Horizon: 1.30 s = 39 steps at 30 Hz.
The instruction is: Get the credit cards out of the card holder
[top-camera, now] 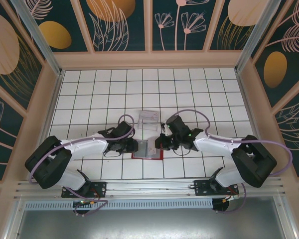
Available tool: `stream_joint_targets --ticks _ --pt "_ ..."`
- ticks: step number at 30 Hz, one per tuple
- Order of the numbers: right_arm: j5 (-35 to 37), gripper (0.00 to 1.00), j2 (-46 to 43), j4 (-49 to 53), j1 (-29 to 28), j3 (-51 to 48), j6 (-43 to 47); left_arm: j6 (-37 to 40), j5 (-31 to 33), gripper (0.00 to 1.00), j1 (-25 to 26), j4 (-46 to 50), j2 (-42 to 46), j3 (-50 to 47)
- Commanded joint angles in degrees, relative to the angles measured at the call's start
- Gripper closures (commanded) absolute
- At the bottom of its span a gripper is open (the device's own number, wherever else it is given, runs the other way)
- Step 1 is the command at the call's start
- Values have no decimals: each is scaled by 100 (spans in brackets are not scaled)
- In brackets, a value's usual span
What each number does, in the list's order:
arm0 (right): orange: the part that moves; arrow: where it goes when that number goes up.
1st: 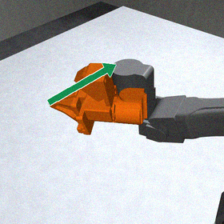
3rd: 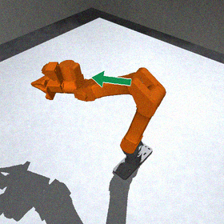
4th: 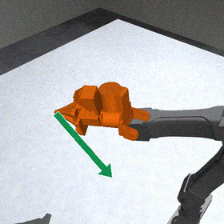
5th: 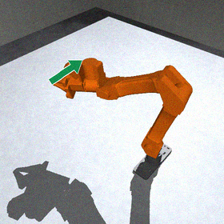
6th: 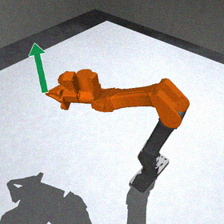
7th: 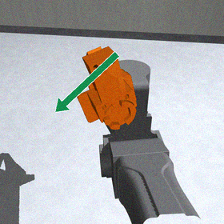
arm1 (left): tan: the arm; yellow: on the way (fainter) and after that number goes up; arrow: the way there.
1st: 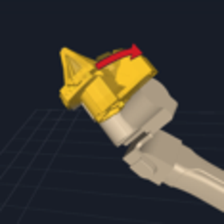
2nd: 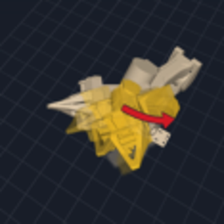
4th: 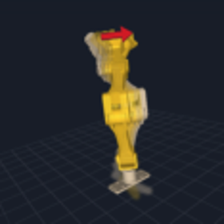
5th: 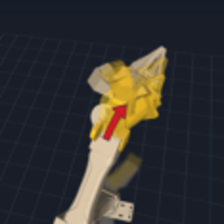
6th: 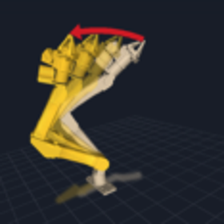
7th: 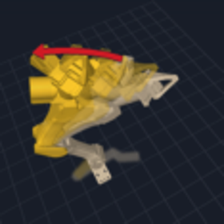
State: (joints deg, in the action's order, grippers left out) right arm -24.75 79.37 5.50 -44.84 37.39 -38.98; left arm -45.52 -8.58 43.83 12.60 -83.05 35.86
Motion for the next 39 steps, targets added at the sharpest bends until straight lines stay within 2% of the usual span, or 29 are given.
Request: stream_joint_targets --ticks 1,5,9,13,16,20,29,39 --pt "584 100 -263 1103 67 582 1172 -195 -374 66 35 -57 -43 -241" --pt "1025 100 -353 1654 214 1155 2279 -343 -513 66 34 -296 98 -326" --pt "1421 100 -229 2160 308 1791 3448 -431 -376 65 34 -302 255 -338" --pt "1167 100 41 2594 379 2448 5157 -520 -156 63 32 -352 374 -351" --pt "1268 100 202 2863 379 2831 6403 -561 -70 63 37 -381 474 -369" --pt "1409 100 516 3200 412 3332 7491 -623 -16 63 37 -434 603 -411" --pt "1417 100 1693 4271 593 4877 8637 -653 100 62 37 -412 791 -492" --pt "1223 100 2665 5058 783 6137 9090 -634 144 59 31 -395 938 -492"
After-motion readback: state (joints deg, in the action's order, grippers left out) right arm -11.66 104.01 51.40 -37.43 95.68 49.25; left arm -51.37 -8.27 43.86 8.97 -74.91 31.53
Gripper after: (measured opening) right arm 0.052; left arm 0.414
